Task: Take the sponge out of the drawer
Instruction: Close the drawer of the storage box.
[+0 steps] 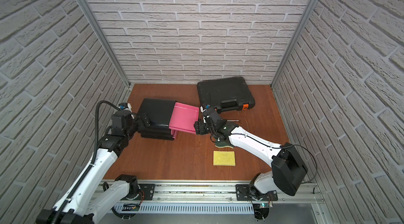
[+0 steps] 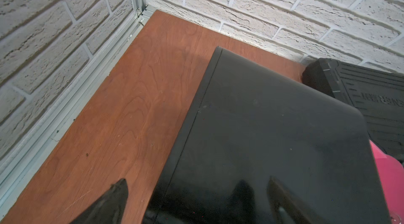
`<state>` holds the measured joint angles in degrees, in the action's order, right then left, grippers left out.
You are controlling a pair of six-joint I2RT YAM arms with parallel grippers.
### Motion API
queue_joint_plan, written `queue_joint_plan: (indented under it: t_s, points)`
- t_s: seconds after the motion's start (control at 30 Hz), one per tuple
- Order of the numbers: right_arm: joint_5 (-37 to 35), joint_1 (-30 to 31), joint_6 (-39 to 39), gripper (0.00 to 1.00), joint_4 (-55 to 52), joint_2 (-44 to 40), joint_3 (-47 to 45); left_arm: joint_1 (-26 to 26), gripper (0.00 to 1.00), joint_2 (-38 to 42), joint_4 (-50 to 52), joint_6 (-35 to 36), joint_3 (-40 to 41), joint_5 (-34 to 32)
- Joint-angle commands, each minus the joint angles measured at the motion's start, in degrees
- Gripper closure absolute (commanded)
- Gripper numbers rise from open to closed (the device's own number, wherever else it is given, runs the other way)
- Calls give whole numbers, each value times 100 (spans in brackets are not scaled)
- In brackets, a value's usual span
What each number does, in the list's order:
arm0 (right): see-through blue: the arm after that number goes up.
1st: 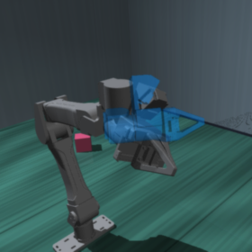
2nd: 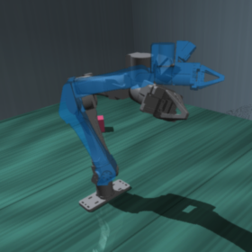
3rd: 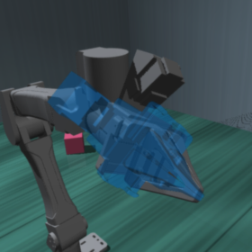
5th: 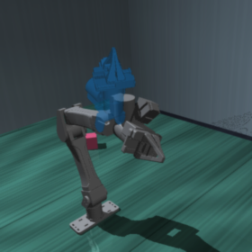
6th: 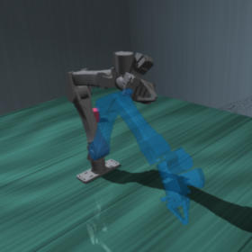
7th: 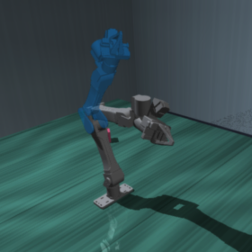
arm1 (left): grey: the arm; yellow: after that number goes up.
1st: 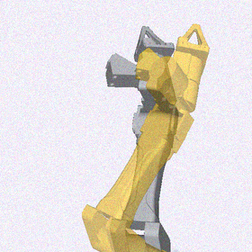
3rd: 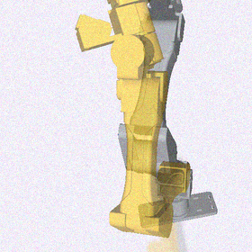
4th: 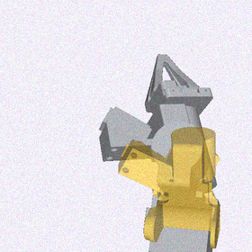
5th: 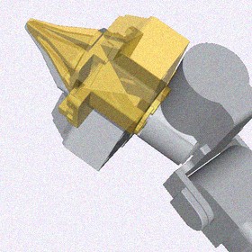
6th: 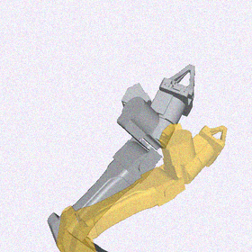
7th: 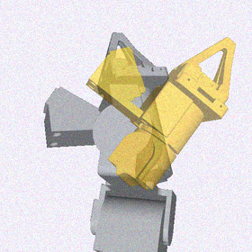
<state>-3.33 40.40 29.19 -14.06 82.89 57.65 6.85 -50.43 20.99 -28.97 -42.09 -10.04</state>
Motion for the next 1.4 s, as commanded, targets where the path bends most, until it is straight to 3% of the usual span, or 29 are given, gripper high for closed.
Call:
queue_joint_plan:
  t_s: [0.0, 0.2, 0.37, 0.67, 0.8, 1.0, 1.37]
  points:
    - [171, 51, 139, 21, 314, 75, 173, -203, 2, 28, -424, -5, 133, 374]
    - [167, 112, 274, 22, 255, 244, 203, -360, 2, 46, -548, -41, 210, 675]
    - [166, 186, 409, 30, 246, 356, 218, -377, 2, 74, -611, -38, 242, 762]
    - [306, 249, 482, 60, 295, 887, 492, -377, 2, 137, -675, -30, 314, 887]
    - [309, 265, 491, 69, 275, 966, 562, -383, 2, 151, -700, -31, 333, 898]
    - [231, 275, 450, 94, 102, 904, 697, -378, 2, 174, -796, 11, 368, 1039]
    - [-203, 319, 393, 97, -378, 924, 1101, -383, 2, 16, -901, 43, 359, 1382]
